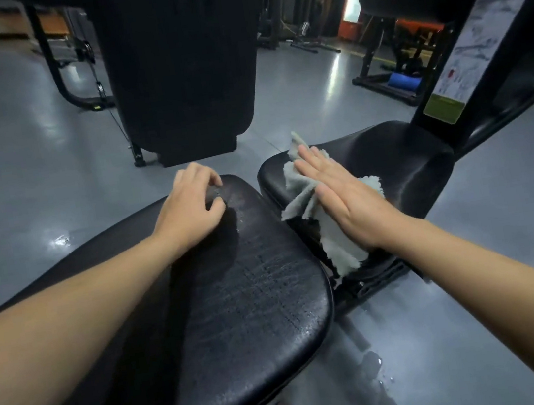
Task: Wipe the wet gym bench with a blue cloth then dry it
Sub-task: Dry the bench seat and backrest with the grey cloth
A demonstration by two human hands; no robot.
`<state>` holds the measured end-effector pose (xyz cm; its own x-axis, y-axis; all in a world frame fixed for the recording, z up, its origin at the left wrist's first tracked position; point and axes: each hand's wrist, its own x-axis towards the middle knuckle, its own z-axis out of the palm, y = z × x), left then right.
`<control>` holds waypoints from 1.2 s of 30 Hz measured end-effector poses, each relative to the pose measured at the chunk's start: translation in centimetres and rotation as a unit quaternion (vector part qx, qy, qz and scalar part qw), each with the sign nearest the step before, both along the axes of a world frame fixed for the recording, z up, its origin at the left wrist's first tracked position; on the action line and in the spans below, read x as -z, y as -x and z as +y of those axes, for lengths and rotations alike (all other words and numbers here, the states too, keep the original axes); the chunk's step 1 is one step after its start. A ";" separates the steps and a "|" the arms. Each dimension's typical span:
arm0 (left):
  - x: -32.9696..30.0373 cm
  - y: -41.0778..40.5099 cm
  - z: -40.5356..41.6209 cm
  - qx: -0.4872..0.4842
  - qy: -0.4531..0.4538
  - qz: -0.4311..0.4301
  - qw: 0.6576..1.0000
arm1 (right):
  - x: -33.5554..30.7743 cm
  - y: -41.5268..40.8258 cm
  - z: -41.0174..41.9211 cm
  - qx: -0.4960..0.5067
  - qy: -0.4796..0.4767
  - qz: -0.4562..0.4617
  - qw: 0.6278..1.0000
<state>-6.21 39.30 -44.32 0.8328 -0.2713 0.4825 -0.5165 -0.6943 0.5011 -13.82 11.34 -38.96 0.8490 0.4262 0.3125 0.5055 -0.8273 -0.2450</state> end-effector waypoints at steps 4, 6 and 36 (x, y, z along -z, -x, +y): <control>0.4 2.8 4.4 -0.025 -0.028 0.011 0.999 | -2.1 1.9 2.1 -0.023 -0.053 -0.047 0.997; 0.8 4.2 6.1 -0.034 -0.035 0.019 0.999 | -3.5 3.1 3.2 -0.031 -0.075 -0.068 0.994; 7.4 11.3 13.6 -0.088 -0.063 0.049 0.993 | 3.5 0.6 13.2 -0.019 0.279 0.091 0.956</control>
